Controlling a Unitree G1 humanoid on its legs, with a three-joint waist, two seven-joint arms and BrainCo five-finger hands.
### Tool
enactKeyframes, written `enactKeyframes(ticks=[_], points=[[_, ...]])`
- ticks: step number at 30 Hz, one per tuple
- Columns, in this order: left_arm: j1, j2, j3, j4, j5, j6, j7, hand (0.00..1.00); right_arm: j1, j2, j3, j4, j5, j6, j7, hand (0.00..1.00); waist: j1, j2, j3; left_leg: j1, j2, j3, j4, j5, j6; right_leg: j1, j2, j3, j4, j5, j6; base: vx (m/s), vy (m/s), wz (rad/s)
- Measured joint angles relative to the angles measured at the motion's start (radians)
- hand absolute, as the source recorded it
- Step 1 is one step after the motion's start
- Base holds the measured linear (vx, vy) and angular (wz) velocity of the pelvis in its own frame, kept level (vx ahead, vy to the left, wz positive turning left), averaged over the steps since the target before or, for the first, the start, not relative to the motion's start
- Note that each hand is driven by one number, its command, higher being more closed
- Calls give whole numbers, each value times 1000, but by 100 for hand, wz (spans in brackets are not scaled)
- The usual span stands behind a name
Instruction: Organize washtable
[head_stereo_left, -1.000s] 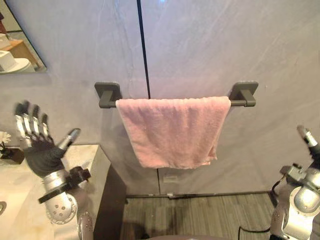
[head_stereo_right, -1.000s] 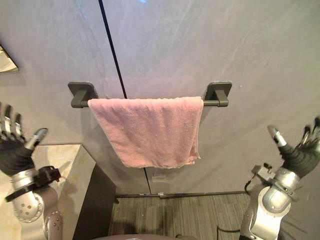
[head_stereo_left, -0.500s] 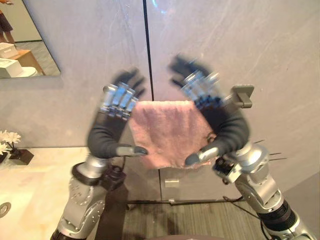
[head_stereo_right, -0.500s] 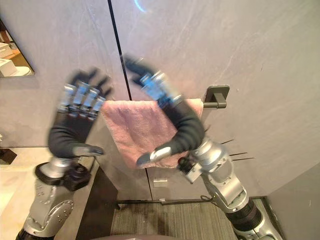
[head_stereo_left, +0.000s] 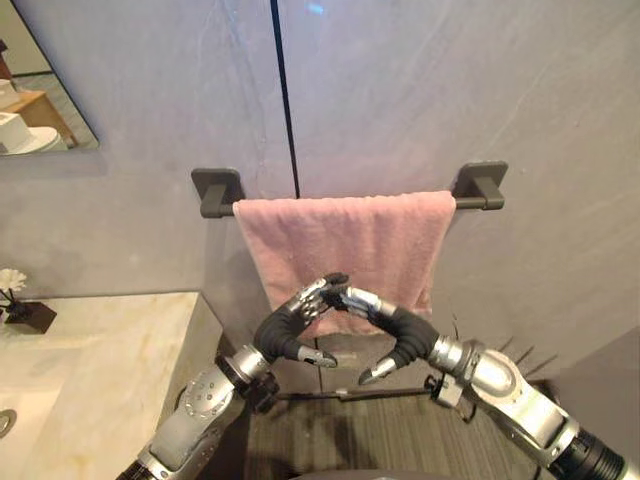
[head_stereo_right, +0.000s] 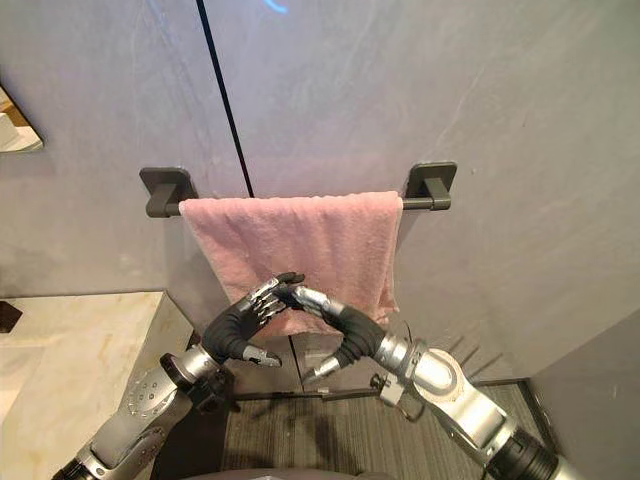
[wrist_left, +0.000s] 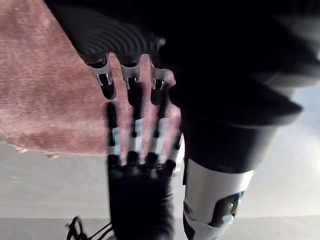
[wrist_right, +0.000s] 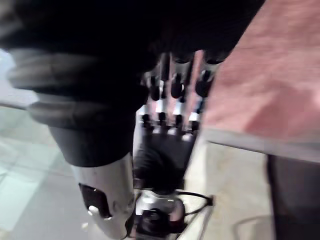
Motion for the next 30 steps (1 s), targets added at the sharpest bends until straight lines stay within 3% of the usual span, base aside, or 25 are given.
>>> enactKeyframes(ticks=[3,8,11,18,30], points=[[10,-91,48,84,87,1,10,0,58,85,-70,50,-111,11,-10,0,-1,2,2,-13,-1,-2,-3,1,1,-15,0,-1,4,-1,1,-11,-3,0],[17,-244,122,222,283,6,111,0,82,255,-195,131,-285,6,-84,0,-5,0,7,-33,2,-6,-3,2,2,-32,-6,-2,4,-2,-1,5,1,2],[16,-287,133,276,370,7,166,0,84,306,-225,180,-357,7,-116,0,-5,-1,7,-40,3,-12,2,3,3,-33,-6,-9,-3,-2,-1,30,-9,7],[7,-320,245,345,513,8,283,0,87,370,-350,184,-420,5,-183,0,-6,-14,16,-59,4,-14,2,3,3,-45,-6,-13,-12,-2,-1,9,-8,2],[16,-330,452,365,513,29,338,0,153,426,-561,180,-417,4,-194,0,-6,-20,16,-52,8,-2,3,3,3,-45,-4,-2,-12,2,-4,-10,-4,-2]])
